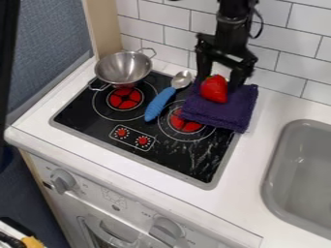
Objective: Put the red object in the silver pot
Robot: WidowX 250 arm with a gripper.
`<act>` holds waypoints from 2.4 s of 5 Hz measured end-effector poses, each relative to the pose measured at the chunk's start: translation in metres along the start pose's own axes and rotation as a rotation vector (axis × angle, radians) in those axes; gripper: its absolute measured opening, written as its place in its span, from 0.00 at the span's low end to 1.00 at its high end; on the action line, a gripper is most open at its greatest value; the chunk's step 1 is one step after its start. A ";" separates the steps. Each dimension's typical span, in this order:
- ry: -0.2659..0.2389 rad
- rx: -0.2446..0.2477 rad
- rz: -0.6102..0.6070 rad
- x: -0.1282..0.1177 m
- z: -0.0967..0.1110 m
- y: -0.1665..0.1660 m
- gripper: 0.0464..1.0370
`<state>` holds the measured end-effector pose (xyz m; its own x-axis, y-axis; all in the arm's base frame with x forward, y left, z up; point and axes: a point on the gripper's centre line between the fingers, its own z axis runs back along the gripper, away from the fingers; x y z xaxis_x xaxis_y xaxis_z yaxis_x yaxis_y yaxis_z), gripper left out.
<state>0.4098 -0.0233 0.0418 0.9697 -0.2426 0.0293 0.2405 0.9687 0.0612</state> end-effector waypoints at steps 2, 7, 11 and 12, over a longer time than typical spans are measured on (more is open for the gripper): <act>0.031 -0.003 -0.004 -0.012 -0.009 0.001 0.93; -0.097 0.009 0.293 -0.049 0.047 0.118 0.78; 0.021 -0.011 0.385 -0.076 -0.012 0.157 0.78; 0.043 -0.009 0.387 -0.072 -0.023 0.160 0.78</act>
<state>0.3792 0.1509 0.0268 0.9897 0.1429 0.0061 -0.1430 0.9887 0.0451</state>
